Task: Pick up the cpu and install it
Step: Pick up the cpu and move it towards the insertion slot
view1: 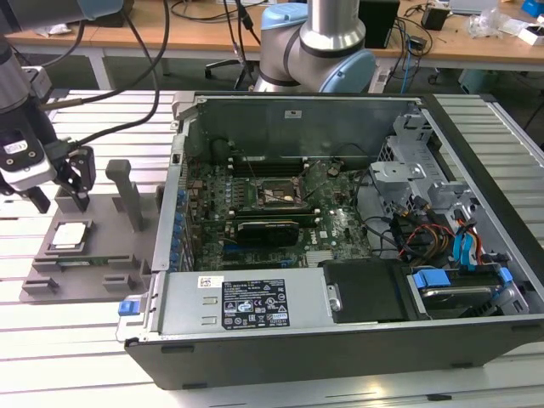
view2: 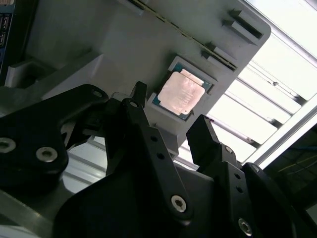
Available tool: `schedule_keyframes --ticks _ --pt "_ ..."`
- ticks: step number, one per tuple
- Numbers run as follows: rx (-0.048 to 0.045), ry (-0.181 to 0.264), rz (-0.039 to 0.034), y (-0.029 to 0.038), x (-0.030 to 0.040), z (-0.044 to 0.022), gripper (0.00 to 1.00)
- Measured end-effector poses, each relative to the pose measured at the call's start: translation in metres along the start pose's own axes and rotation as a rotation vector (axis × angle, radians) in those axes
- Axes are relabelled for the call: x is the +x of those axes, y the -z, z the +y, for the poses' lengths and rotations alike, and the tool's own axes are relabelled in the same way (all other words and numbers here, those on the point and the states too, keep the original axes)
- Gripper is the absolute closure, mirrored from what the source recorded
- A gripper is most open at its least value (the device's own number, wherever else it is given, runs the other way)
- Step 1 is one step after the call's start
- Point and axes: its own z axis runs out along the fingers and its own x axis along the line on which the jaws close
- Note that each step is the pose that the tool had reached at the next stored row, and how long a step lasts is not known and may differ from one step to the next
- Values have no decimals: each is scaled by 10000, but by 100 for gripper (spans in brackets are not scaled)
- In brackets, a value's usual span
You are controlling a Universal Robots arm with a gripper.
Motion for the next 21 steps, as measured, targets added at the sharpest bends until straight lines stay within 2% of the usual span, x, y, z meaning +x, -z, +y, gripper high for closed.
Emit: schedule_keyframes --ticks 21 --pt "-1 0 -1 -142 4 4 40"
